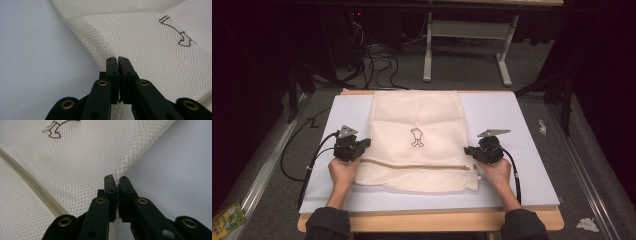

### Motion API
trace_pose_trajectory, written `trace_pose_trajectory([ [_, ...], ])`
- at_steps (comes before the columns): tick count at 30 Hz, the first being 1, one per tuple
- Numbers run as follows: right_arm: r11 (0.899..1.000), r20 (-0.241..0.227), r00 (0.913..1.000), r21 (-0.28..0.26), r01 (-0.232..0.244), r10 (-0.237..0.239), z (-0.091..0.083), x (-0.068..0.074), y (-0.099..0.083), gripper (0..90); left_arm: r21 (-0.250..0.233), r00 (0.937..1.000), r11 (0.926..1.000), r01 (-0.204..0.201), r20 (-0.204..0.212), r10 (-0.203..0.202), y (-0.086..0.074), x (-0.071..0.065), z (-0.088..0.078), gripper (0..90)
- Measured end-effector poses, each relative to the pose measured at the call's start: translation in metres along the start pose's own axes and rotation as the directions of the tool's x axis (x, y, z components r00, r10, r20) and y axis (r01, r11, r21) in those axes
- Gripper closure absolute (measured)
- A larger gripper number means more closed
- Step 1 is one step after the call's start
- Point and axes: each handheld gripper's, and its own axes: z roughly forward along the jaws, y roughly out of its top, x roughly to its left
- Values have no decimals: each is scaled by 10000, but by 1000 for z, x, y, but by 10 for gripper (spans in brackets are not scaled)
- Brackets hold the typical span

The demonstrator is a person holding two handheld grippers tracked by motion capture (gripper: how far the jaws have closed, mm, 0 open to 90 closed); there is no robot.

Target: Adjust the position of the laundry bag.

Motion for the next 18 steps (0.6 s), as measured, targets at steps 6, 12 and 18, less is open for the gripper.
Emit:
trace_pose_trajectory([
  [6, 9997, 194, 9996, -133, -190, 193, -10, -10, -5, 878, -41, 9997, 9999, -109, 199, 110, 4, -9, 7, 877],
  [12, 9995, 327, 9991, -140, -271, 275, -16, -16, -10, 878, -12, 9991, 9996, -279, 311, 280, 8, -18, 14, 877],
  [18, 9986, 476, 9977, -233, -482, 492, -25, -23, -16, 878, 60, 9978, 9988, -496, 445, 493, 13, -27, 20, 876],
])
